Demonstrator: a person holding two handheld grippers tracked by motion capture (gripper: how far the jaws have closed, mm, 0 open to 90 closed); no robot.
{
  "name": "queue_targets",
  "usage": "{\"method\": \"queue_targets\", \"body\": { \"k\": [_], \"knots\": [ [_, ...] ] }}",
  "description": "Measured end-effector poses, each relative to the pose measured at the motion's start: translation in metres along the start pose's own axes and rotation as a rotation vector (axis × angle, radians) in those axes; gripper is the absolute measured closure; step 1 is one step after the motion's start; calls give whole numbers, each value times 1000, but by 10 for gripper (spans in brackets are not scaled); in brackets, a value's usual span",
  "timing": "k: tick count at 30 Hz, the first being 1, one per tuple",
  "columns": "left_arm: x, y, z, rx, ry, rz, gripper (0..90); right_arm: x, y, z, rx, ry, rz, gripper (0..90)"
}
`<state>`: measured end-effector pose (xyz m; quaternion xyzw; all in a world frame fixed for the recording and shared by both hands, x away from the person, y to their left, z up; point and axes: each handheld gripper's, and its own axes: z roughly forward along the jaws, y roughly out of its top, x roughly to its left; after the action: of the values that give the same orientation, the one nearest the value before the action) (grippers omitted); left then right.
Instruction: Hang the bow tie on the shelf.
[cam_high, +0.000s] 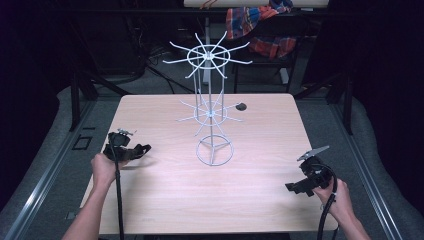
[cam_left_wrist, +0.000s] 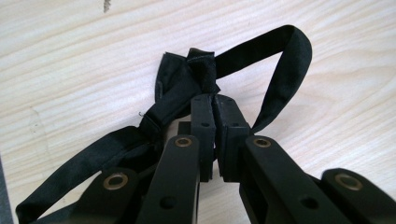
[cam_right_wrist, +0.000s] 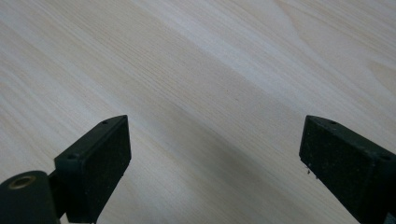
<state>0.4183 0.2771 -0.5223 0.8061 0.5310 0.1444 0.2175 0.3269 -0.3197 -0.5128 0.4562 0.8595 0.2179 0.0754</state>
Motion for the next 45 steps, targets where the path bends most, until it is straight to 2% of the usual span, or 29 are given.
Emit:
{"method": "queue_targets", "body": {
  "k": [10,19,28,39,45],
  "knots": [
    [8,1,-22,-66,-7,-40,876,0,-1,1,-6,-1,5,86],
    [10,3,-39,-120,-1,-50,876,-1,0,0,10,6,3,86],
    [4,8,-56,-174,3,-25,876,-2,0,1,12,7,3,86],
    [-3,13,-66,-207,-3,-6,875,-2,-1,1,13,0,5,87],
    [-7,16,-76,-225,-20,13,875,-2,-1,1,8,-1,11,87]
  ]
}}
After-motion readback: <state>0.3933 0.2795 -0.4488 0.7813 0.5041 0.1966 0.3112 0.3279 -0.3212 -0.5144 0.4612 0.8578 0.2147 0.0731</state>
